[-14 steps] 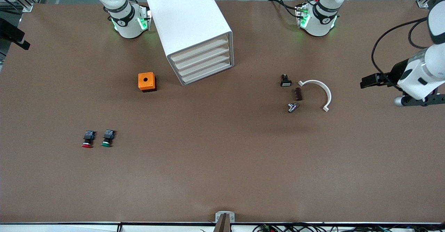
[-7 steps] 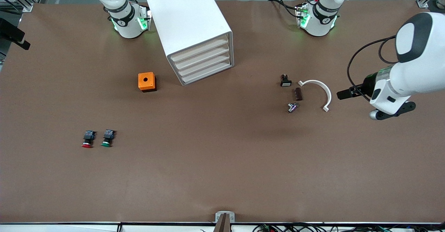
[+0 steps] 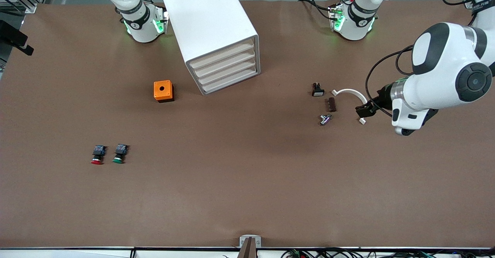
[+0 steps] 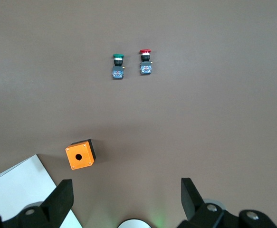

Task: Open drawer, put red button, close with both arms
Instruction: 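Move the left gripper toward the white drawer cabinet, then grasp the drawer front with the left gripper while the right gripper reaches the red button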

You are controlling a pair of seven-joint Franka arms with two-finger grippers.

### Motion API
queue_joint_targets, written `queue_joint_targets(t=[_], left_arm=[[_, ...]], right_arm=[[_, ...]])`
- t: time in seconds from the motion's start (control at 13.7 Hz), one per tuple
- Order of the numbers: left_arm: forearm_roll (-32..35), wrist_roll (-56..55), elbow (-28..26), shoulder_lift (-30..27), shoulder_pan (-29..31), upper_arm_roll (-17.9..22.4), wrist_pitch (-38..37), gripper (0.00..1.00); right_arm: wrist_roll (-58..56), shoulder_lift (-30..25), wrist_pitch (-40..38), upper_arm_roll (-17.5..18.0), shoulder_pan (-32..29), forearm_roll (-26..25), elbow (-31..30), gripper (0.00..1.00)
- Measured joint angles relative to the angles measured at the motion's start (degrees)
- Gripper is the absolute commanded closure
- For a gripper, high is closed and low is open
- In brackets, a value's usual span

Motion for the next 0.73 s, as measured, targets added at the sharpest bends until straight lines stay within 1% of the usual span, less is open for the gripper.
queue_joint_targets(t=[0.29, 0.51, 0.73], left_arm=[[-6.9, -10.3, 0.7, 3.2, 0.0, 0.0, 0.0, 0.00], [-11.8, -19.3, 4.6, 8.4, -0.2, -0.1, -1.8, 0.00], [-14.5, -28.4, 9.2, 14.1, -1.2, -0.9, -4.9, 0.00]], right_arm=[[0.0, 0.0, 0.0, 0.0, 0.0, 0.0, 0.0, 0.00], [0.0, 0.0, 0.0, 0.0, 0.0, 0.0, 0.0, 0.00], [0.0, 0.0, 0.0, 0.0, 0.0, 0.0, 0.0, 0.00]])
